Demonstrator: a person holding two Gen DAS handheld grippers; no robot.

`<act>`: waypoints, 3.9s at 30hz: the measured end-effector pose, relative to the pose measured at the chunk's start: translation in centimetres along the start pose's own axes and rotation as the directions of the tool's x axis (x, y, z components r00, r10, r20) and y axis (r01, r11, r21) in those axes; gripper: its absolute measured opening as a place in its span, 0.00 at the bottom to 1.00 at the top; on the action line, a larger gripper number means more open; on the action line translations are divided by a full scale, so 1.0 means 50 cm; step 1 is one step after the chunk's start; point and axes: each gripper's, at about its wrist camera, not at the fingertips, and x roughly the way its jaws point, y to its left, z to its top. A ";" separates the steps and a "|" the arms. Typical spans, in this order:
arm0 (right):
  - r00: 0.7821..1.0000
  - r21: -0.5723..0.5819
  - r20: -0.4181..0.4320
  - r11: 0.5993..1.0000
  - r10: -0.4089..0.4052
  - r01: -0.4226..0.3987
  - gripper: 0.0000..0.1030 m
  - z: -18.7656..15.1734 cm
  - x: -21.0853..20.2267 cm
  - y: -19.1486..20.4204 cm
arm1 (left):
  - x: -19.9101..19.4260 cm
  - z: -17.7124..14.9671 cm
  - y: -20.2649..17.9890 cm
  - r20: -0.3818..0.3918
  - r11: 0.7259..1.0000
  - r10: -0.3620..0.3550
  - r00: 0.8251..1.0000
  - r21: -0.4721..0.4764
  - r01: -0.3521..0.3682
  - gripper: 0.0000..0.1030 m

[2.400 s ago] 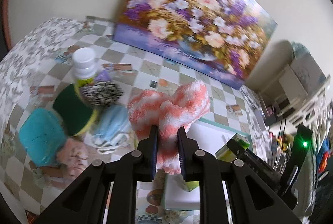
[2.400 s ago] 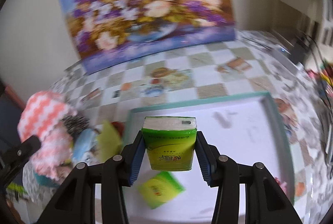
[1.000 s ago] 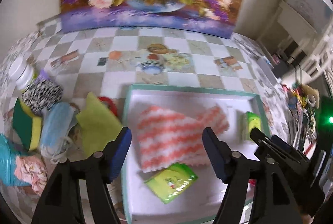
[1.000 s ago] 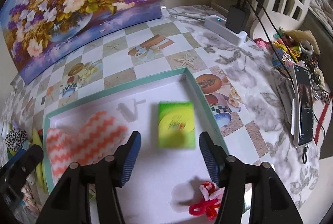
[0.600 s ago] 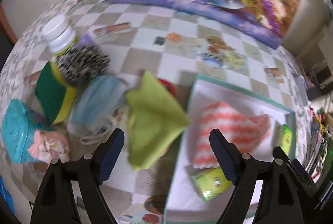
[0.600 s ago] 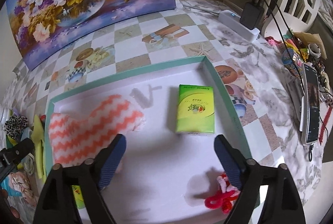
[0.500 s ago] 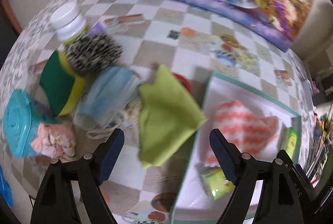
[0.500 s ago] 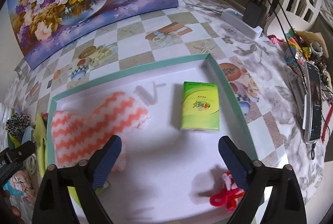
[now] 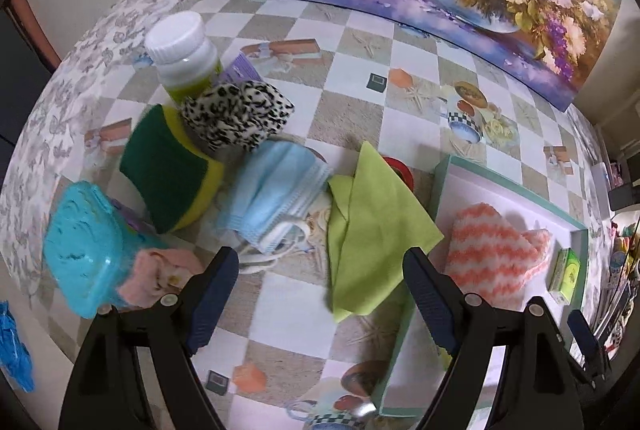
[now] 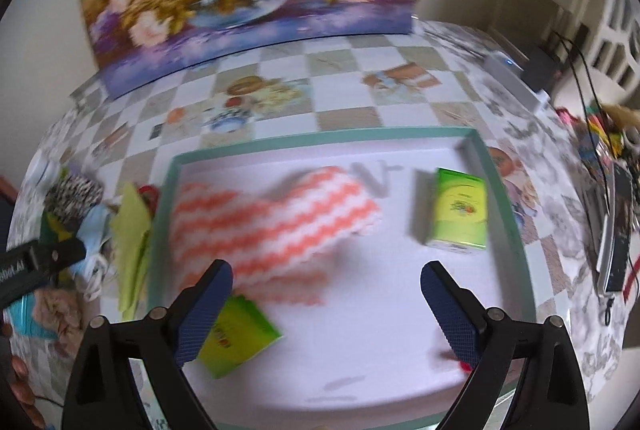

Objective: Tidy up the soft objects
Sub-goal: 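Move both tools back toward the pile of soft items, then grasp the lime-green cloth with the right tool, then grasp the blue face mask with the left tool while the right tool holds the lime-green cloth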

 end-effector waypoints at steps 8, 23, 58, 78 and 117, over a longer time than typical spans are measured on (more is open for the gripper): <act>0.999 -0.091 0.001 0.995 0.051 -0.051 0.94 -0.012 -0.018 0.083 | -0.005 0.011 0.057 -0.026 1.000 0.019 0.999 0.015 -0.018 0.82; 0.989 -0.143 0.010 0.979 0.148 -0.145 0.94 -0.001 -0.027 0.202 | -0.043 0.040 0.161 0.005 1.000 -0.012 1.000 -0.018 0.012 0.82; 0.955 -0.156 -0.157 0.949 0.252 -0.276 0.52 0.044 0.083 0.274 | 0.017 0.097 0.172 -0.048 0.999 -0.033 0.998 -0.005 0.033 0.82; 0.951 -0.200 -0.187 0.938 0.246 -0.282 0.31 0.023 0.111 0.297 | 0.033 0.094 0.151 -0.067 0.999 -0.047 0.997 0.015 0.048 0.82; 0.942 -0.162 -0.165 0.934 0.293 -0.319 0.07 0.027 0.093 0.261 | 0.150 0.069 0.092 -0.110 0.996 -0.040 0.993 0.077 0.048 0.41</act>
